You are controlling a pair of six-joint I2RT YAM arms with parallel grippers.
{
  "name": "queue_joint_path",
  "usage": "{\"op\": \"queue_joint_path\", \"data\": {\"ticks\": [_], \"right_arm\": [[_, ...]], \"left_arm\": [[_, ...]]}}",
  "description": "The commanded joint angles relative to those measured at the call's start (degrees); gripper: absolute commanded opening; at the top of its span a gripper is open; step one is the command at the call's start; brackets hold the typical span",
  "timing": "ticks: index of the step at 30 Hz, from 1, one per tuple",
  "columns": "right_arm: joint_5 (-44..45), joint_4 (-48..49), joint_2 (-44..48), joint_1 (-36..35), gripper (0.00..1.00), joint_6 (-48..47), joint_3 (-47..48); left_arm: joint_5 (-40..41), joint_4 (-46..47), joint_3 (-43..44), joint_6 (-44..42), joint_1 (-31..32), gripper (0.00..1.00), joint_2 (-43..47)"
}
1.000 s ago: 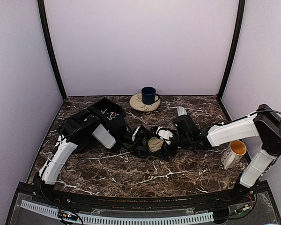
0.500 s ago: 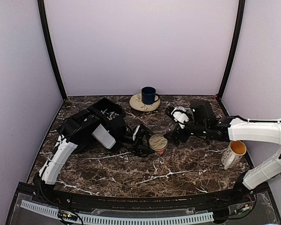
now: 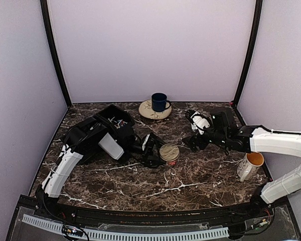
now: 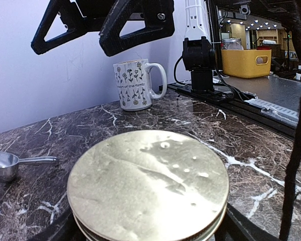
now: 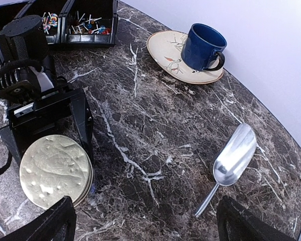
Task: Pack the candies
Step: Screw the box lid onto the packing box, then reset both arms
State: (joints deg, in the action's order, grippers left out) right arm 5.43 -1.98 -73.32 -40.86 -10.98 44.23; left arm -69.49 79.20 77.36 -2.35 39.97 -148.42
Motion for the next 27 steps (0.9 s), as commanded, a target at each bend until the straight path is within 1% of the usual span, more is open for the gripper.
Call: {"op": "queue_joint_path", "data": {"ticks": [1,5,11,17,23,27], "right_arm": [[0.74,0.98,-0.74,0.26,0.97,1.3,-0.47],[0.02,1.19,-1.42,0.26,0.97,1.65,-0.21],[-1.22,1.2,-2.88,0.26,0.97,2.31,0.4],[-3.3,0.03,-6.29,0.09,0.98,4.02,3.2],[-3.58,6.62,-9.54,-1.75,0.98,7.48,3.71],[0.09,9.34,-12.4,-2.37,0.98,8.48,5.56]], "left_arm": [[0.89,-9.77,-5.56,0.44,0.28,0.9,-9.08],[0.98,-9.72,-5.56,0.44,0.22,0.99,-9.04],[1.16,-7.71,-6.17,1.5,-0.08,0.99,-8.97],[2.26,0.99,-9.93,6.23,-1.66,0.99,-7.78],[4.38,6.32,-15.9,6.55,-2.42,0.99,-4.73],[6.42,9.55,-19.41,7.08,-2.78,0.99,-2.94]]}}
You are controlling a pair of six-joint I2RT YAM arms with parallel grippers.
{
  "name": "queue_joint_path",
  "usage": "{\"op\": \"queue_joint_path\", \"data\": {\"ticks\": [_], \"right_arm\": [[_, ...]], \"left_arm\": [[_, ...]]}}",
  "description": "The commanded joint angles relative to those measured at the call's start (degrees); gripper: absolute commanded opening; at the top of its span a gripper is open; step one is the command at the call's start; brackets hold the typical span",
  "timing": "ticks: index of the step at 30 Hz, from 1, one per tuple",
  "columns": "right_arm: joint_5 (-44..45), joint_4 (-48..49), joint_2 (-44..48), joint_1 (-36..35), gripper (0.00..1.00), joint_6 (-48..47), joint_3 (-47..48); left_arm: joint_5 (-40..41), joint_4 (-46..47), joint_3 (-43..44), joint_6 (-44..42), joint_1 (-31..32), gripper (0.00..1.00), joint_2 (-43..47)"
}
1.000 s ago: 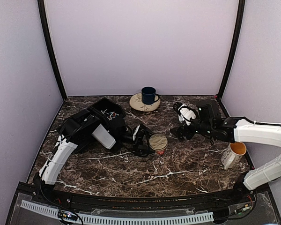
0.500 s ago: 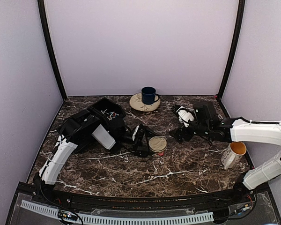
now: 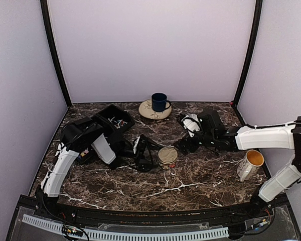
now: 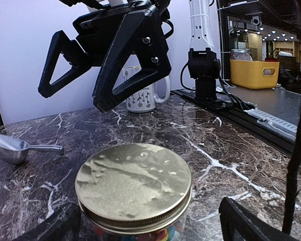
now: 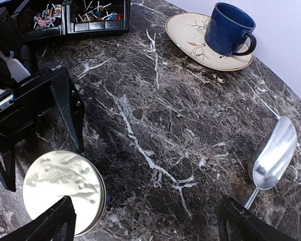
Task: Pack the candies
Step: Reset both arms
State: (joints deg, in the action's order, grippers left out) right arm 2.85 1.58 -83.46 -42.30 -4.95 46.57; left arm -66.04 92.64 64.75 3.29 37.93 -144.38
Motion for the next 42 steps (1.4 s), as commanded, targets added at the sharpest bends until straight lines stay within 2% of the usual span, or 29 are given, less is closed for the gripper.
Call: {"op": "queue_joint_path", "data": {"ticks": [1,8,13,16,19,25,30,34,42], "right_arm": [[4.1,5.8,-3.0,-0.94,0.98,2.67,4.03],[11.08,4.98,-5.04,-0.88,0.98,5.55,7.2],[10.65,3.71,-4.12,-0.98,0.98,5.08,6.52],[9.68,3.39,-2.73,-1.0,0.98,5.02,4.94],[11.67,3.75,-0.75,-1.03,0.98,5.19,2.8],[19.27,3.12,1.89,-0.85,0.98,5.6,1.1],[23.55,2.21,2.49,1.39,0.98,9.32,1.32],[23.83,1.72,3.35,3.28,0.98,10.93,1.35],[25.96,-0.85,6.2,6.26,0.98,13.3,0.86]], "left_arm": [[3.24,-3.58,-7.23,1.65,-0.88,0.99,-6.97],[7.88,-1.49,-12.23,1.99,-2.32,0.99,-1.57],[12.83,0.95,-16.38,4.45,-4.87,0.99,3.15],[15.96,-1.92,-17.57,4.78,-4.89,0.99,6.43],[19.58,-11.67,-17.24,4.17,-4.67,0.99,10.32],[31.08,-37.67,-12.91,-2.08,-1.7,0.99,18.6],[41.04,-51.02,-8.87,-1.37,1.11,0.99,23.03],[52.82,-63.64,-4.08,1.04,2.36,0.99,26.71],[73.58,-74.28,-4.06,5.33,2.5,0.99,38.41]]}}
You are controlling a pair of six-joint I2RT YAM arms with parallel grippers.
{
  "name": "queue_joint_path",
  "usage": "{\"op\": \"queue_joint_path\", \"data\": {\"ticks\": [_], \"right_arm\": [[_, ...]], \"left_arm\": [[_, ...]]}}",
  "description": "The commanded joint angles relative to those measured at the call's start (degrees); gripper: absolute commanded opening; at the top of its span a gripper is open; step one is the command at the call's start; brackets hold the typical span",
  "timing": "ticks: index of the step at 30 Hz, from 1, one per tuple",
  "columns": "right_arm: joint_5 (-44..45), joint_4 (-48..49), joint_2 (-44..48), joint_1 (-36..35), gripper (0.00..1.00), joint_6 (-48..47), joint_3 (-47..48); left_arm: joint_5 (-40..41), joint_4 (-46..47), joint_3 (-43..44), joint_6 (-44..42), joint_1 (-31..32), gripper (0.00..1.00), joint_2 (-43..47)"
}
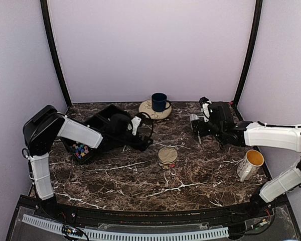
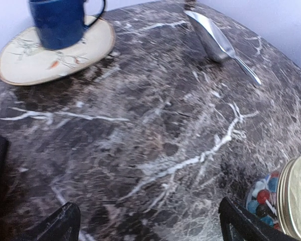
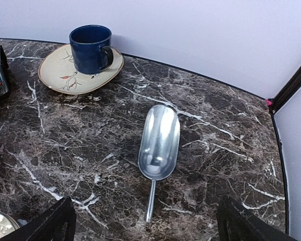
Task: Pack the candies
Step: Reset both arms
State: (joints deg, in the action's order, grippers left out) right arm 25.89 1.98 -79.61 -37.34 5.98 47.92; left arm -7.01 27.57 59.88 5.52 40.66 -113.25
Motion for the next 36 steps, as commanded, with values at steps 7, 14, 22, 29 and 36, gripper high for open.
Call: {"op": "queue_joint_path", "data": {"ticks": [7,14,22,29,36], "right_arm": [[4.2,-4.7,6.36,3.27,0.98,4.26,-0.61],[4.81,-7.69,11.6,4.18,0.97,5.36,-0.01],[7.18,-18.0,10.38,4.54,0.98,7.92,5.46],[0.43,-21.22,14.42,4.53,0.98,9.04,5.86],[-6.84,-27.86,19.25,4.41,0.98,7.07,5.3]], "left_arm": [[33.5,-21.0,2.07,9.18,-0.15,0.99,14.63],[41.43,-28.86,-0.2,12.54,0.02,0.99,23.82],[37.49,-39.89,1.57,11.6,0.05,0.99,30.14],[34.87,-45.57,0.64,10.15,0.05,0.99,38.62],[32.9,-49.77,-2.89,8.23,0.03,0.99,46.98]]}}
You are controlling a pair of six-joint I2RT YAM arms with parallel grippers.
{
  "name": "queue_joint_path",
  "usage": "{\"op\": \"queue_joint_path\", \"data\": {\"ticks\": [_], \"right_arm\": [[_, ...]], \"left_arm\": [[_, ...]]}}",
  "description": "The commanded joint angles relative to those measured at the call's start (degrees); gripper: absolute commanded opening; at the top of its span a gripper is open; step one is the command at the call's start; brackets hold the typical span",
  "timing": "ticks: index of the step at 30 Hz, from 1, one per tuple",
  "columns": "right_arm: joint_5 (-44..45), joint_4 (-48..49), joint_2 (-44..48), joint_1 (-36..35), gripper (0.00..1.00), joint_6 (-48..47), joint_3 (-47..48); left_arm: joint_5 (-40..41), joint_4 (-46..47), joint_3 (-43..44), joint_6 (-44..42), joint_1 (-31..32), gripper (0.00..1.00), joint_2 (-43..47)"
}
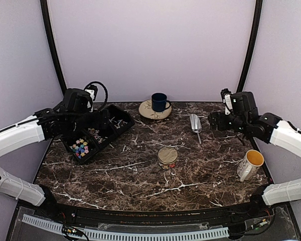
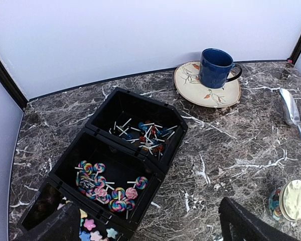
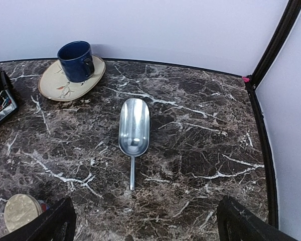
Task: Pack the candies
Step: Reset both arms
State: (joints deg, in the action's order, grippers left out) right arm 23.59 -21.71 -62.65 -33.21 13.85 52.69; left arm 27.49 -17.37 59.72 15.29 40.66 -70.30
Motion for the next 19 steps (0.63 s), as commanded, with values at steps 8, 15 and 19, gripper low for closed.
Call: {"op": "queue_joint_path", "data": {"ticks": [8,15,19], "right_arm": [[-10.44,-5.53,11.31,0.26,0.98,-3.87,-3.52],[-13.68,-3.17,15.57,0.33,0.97,-6.02,-6.72],[-13.4,-3.53,14.86,0.3,0.98,-5.86,-6.55]], "left_arm": [[-6.14,-4.45,-9.41,-3.36,-0.03,0.99,13.08],[-9.61,-1.78,-14.09,-4.96,-0.06,0.99,17.61],[-10.89,-0.55,-14.59,-6.51,-0.02,0.99,18.08]]}}
